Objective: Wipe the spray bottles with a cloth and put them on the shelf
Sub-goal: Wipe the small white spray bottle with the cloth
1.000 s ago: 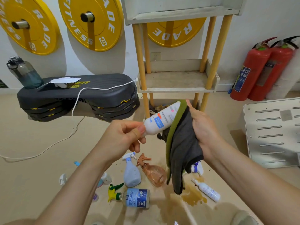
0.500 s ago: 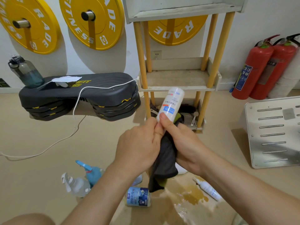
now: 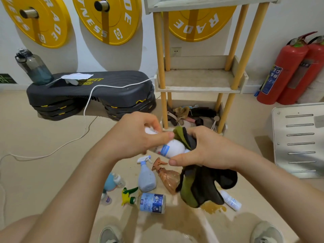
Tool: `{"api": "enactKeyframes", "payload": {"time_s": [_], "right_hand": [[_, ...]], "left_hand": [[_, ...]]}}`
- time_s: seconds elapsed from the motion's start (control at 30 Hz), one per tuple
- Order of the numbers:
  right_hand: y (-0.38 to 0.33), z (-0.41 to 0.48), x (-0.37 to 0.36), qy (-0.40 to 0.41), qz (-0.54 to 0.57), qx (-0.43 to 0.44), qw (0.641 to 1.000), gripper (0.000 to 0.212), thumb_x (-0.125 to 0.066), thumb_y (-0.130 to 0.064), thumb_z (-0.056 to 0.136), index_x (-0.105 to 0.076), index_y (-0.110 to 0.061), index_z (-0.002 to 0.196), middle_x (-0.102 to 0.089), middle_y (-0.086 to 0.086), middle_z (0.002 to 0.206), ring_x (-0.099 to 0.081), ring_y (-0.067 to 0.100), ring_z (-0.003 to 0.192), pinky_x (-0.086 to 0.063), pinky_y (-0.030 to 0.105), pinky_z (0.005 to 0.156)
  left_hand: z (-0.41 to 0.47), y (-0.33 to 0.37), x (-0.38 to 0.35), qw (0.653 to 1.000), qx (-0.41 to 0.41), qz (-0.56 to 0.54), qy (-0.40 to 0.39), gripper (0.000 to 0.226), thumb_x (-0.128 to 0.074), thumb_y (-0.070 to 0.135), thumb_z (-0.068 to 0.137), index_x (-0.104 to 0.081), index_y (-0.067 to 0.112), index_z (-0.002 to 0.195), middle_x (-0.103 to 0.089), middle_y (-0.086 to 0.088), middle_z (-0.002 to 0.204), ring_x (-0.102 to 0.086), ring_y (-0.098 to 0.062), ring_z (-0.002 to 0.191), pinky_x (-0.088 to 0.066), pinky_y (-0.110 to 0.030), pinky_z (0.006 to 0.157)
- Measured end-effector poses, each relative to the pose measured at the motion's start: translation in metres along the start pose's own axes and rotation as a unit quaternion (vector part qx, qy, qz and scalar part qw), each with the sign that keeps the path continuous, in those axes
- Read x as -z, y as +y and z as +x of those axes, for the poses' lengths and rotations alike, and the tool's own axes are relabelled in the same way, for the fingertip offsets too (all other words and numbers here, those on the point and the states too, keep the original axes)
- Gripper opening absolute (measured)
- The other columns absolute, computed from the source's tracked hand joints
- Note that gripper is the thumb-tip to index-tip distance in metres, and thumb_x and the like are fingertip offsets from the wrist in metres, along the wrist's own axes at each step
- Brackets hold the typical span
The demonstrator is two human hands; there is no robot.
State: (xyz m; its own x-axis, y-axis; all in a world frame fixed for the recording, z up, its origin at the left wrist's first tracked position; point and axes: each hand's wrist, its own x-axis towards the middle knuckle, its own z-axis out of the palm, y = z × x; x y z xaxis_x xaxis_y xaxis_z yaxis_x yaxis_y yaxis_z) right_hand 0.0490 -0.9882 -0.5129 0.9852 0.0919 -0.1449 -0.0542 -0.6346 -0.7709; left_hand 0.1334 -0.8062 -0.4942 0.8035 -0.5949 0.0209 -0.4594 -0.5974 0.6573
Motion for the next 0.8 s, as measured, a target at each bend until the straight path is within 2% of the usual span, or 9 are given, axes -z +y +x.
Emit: {"api": "enactKeyframes", "payload": {"time_s": [0.07, 0.17, 0.27, 0.33, 0.4, 0.5, 0.63, 0.73, 0.8], "right_hand": [[-0.003, 0.000, -0.003, 0.033, -0.048, 0.017, 0.998, 0.074, -0.076, -0.068, 0.062, -0.062, -0.007, 0.102, -0.063, 0.014, 0.088, -0.060, 0.036, 0.084, -0.050, 0.052, 0.075], [-0.006, -0.005, -0.007, 0.058, -0.173, 0.049, 0.982, 0.050, -0.068, -0.062, 0.080, -0.052, -0.018, 0.096, -0.060, -0.001, 0.086, -0.056, 0.018, 0.074, -0.047, 0.038, 0.064], [-0.003, -0.010, -0.019, 0.122, -0.365, 0.133, 0.913, 0.035, -0.064, -0.042, 0.091, -0.035, -0.024, 0.097, -0.058, -0.004, 0.092, -0.059, 0.020, 0.078, -0.049, 0.036, 0.062], [0.005, -0.006, -0.032, 0.181, -0.401, 0.194, 0.877, 0.033, -0.076, -0.026, 0.083, -0.047, -0.020, 0.097, -0.059, 0.000, 0.081, -0.060, 0.024, 0.064, -0.048, 0.038, 0.048], [0.012, -0.003, -0.030, 0.201, -0.333, 0.192, 0.901, 0.026, -0.077, -0.028, 0.083, -0.055, -0.017, 0.093, -0.061, 0.001, 0.077, -0.061, 0.023, 0.064, -0.050, 0.039, 0.050], [0.017, -0.006, -0.006, 0.179, -0.032, 0.082, 0.980, 0.028, -0.075, -0.036, 0.083, -0.061, -0.012, 0.082, -0.066, 0.004, 0.074, -0.061, 0.020, 0.067, -0.051, 0.036, 0.063], [0.016, 0.000, -0.001, 0.278, 0.277, 0.040, 0.919, 0.017, -0.071, -0.025, 0.089, -0.071, -0.016, 0.075, -0.072, -0.002, 0.068, -0.064, 0.011, 0.066, -0.053, 0.032, 0.066], [0.011, 0.003, -0.009, 0.273, 0.341, -0.014, 0.899, 0.022, -0.063, -0.027, 0.096, -0.073, -0.012, 0.084, -0.076, 0.003, 0.079, -0.070, 0.014, 0.075, -0.057, 0.037, 0.074], [0.006, 0.003, -0.014, 0.247, 0.340, -0.041, 0.907, 0.026, -0.058, -0.034, 0.098, -0.069, -0.016, 0.083, -0.074, -0.001, 0.076, -0.070, 0.010, 0.075, -0.056, 0.032, 0.073]], "left_hand": [[0.000, -0.002, -0.002, 0.999, 0.039, 0.006, 0.012, 0.044, -0.066, 0.054, 0.084, -0.063, 0.014, 0.065, -0.056, -0.001, 0.050, -0.049, -0.014, 0.039, -0.042, -0.029, 0.042], [0.007, -0.009, -0.011, 0.986, 0.128, -0.076, 0.069, 0.047, -0.060, 0.030, 0.090, -0.048, 0.009, 0.050, -0.040, 0.001, 0.043, -0.033, -0.017, 0.041, -0.029, -0.023, 0.044], [0.016, -0.017, -0.011, 0.959, 0.227, -0.143, 0.096, 0.028, -0.059, 0.017, 0.086, -0.050, 0.010, 0.060, -0.043, -0.002, 0.043, -0.032, -0.019, 0.045, -0.024, -0.020, 0.043], [0.017, -0.023, -0.007, 0.937, 0.277, -0.179, 0.111, 0.025, -0.058, 0.016, 0.084, -0.049, 0.011, 0.061, -0.046, -0.003, 0.044, -0.032, -0.019, 0.043, -0.022, -0.019, 0.043], [0.015, -0.027, -0.005, 0.933, 0.277, -0.209, 0.097, 0.028, -0.059, 0.020, 0.086, -0.052, 0.013, 0.061, -0.051, -0.006, 0.050, -0.034, -0.019, 0.043, -0.022, -0.022, 0.048], [0.008, -0.020, -0.005, 0.947, 0.209, -0.245, 0.012, 0.043, -0.057, 0.043, 0.095, -0.065, 0.013, 0.065, -0.060, -0.013, 0.058, -0.039, -0.019, 0.041, -0.026, -0.022, 0.047], [-0.001, -0.006, -0.023, 0.918, 0.146, -0.344, -0.130, 0.065, -0.045, 0.067, 0.085, -0.069, 0.007, 0.087, -0.060, -0.020, 0.064, -0.042, -0.021, 0.038, -0.035, -0.022, 0.040], [-0.005, -0.001, -0.038, 0.913, 0.086, -0.351, -0.189, 0.065, -0.051, 0.070, 0.083, -0.061, 0.006, 0.086, -0.056, -0.017, 0.060, -0.043, -0.019, 0.036, -0.034, -0.023, 0.039], [-0.004, 0.002, -0.049, 0.946, 0.078, -0.286, -0.135, 0.053, -0.054, 0.067, 0.086, -0.057, 0.015, 0.092, -0.061, -0.008, 0.060, -0.049, -0.022, 0.039, -0.041, -0.026, 0.041]]}}
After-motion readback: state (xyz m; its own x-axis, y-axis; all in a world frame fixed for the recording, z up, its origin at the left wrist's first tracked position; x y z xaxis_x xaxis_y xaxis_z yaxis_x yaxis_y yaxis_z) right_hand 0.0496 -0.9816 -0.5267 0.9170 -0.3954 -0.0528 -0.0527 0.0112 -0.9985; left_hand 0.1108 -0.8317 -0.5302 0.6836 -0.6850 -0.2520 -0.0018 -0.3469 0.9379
